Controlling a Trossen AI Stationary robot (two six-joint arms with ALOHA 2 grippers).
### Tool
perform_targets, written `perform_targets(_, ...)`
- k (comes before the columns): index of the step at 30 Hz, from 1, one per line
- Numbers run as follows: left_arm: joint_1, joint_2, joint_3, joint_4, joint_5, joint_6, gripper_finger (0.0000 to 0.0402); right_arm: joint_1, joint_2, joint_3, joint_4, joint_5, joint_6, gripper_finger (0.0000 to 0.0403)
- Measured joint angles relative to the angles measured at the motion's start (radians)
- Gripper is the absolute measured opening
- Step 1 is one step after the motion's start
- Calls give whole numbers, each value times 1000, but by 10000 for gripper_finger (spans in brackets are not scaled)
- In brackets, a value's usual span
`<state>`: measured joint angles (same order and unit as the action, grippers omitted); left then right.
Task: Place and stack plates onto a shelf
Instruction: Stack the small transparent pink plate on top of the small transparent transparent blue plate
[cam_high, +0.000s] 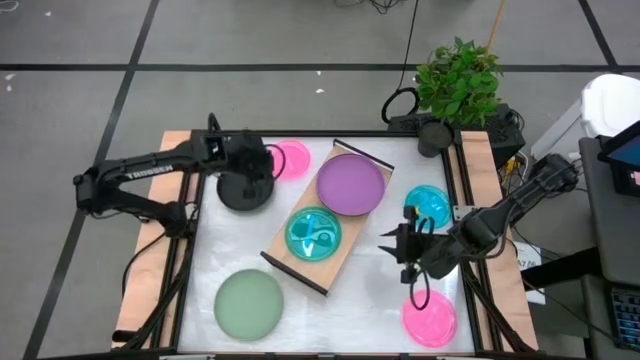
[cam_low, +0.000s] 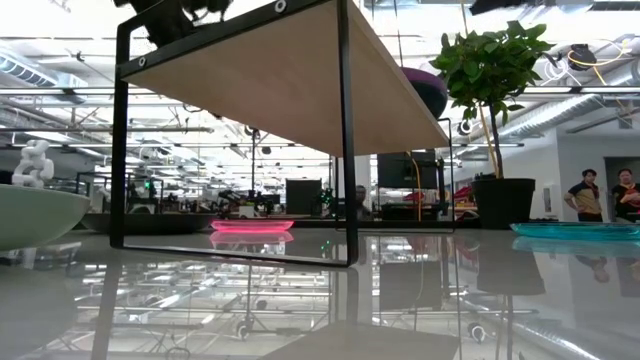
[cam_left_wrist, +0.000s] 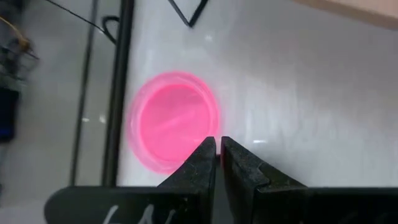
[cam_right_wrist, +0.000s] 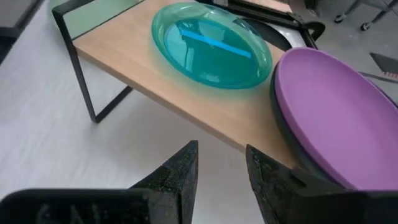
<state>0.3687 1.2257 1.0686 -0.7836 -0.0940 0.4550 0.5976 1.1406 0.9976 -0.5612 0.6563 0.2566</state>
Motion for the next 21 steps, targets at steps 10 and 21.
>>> perform_targets(10,127,16,-226,394,78,168,33,-4,-187,-218,140,4,10,116)
perform_targets(21,141,17,-386,598,25,263,33,-35,-254,-354,303,23,43,116)
